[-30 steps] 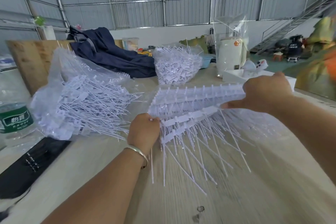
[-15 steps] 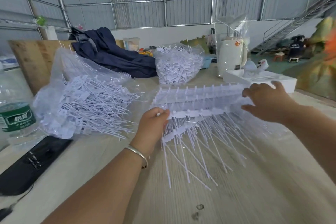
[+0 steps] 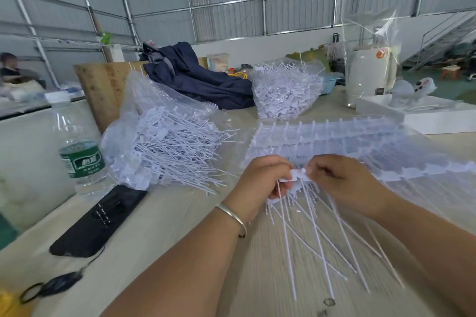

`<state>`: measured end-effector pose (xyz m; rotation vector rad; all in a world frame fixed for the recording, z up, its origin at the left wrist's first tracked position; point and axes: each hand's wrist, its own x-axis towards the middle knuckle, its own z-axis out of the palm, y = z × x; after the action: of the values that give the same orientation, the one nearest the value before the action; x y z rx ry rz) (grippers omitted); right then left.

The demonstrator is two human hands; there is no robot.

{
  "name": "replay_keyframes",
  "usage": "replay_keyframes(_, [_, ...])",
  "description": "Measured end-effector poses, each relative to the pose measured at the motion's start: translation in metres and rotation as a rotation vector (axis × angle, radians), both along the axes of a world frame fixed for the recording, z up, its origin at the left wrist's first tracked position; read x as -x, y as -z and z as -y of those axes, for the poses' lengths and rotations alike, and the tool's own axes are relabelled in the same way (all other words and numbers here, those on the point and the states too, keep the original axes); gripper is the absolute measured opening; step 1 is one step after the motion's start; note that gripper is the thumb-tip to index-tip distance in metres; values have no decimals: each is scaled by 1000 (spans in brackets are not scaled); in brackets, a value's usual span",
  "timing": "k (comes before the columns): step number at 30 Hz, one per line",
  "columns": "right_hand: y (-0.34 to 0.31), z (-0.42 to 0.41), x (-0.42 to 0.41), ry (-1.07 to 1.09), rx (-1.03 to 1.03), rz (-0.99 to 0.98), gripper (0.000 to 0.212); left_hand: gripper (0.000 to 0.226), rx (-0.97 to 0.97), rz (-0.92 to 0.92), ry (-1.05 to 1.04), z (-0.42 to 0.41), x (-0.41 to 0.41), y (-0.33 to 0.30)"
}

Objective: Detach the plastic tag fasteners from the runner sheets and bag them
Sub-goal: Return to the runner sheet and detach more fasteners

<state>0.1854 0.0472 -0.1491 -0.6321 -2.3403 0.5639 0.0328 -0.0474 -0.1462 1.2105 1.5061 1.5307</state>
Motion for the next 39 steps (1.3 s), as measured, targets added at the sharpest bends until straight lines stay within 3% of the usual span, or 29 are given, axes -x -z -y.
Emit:
replay_keyframes(4, [1,-9,-5,2,39,-46,34,23,44,-52,-10,0,1,1])
replay_keyframes(12, [12,-9,-2,110,-110,-16,40,8,4,-45,-107,2,-3,-2])
replay_keyframes(15, [11,-10,0,127,-114,6,42,14,-46,-43,-223,0,2,0])
replay_keyframes(19, [14,-9,3,104,-109,-84,26,45,-99,-10,-330,-6,9,4])
replay_keyframes(21, [16,-9,5,100,-139,-100,25,49,-101,24,-348,-8,10,5])
replay_keyframes(28, [22,-15,8,126,-229,-70,30,26,-97,56,-356,-7,6,5])
replay_keyframes(33, [21,-15,8,127,-278,-66,34,33,-89,63,-378,-4,1,4])
replay_keyframes(39, [19,-13,8,128,-273,-57,36,16,-74,64,-377,-2,-2,2])
